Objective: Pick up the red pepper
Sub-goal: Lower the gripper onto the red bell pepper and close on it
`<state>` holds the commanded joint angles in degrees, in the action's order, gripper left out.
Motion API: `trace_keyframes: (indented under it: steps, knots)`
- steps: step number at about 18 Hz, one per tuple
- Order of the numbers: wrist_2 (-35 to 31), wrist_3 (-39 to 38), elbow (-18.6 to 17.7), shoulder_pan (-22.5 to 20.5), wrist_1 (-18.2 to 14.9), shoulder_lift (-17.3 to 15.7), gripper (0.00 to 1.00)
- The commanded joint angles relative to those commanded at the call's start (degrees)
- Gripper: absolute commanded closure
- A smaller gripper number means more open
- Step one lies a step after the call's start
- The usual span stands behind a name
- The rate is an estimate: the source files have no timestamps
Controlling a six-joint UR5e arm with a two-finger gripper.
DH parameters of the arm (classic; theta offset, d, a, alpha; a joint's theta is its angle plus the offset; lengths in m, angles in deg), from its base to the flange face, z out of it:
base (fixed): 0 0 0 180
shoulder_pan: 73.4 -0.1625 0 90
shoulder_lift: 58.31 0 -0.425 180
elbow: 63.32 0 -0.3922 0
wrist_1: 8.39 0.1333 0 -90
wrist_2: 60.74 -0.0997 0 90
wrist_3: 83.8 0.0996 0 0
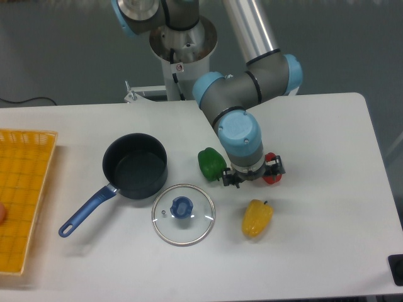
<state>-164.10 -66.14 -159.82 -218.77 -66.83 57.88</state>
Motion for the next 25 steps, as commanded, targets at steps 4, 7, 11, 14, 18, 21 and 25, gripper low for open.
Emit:
trace_keyframes:
  steps: [4, 7, 11, 14, 18, 21, 25]
  knots:
    - [0.1, 0.1, -0.9, -1.9, 0.1, -0.2, 0.0]
    - [-0.1, 0.0, -1.3, -2.0, -0.1, -0.3, 0.0]
    - [-1.6, 0.1, -2.1, -2.9, 0.1, -0.1, 0.0]
    - [-1.6, 0.1, -1.7, -3.6, 0.0, 0.4, 0.0]
    - [-1.6, 0.1, -1.8, -3.8, 0.1, 0.8, 0.0]
    - [-1.6, 0.1, -1.8, -3.9, 0.2, 1.3, 0.0]
    - [-1.5, 0.2, -2.0, -4.0, 0.3, 2.2, 0.0]
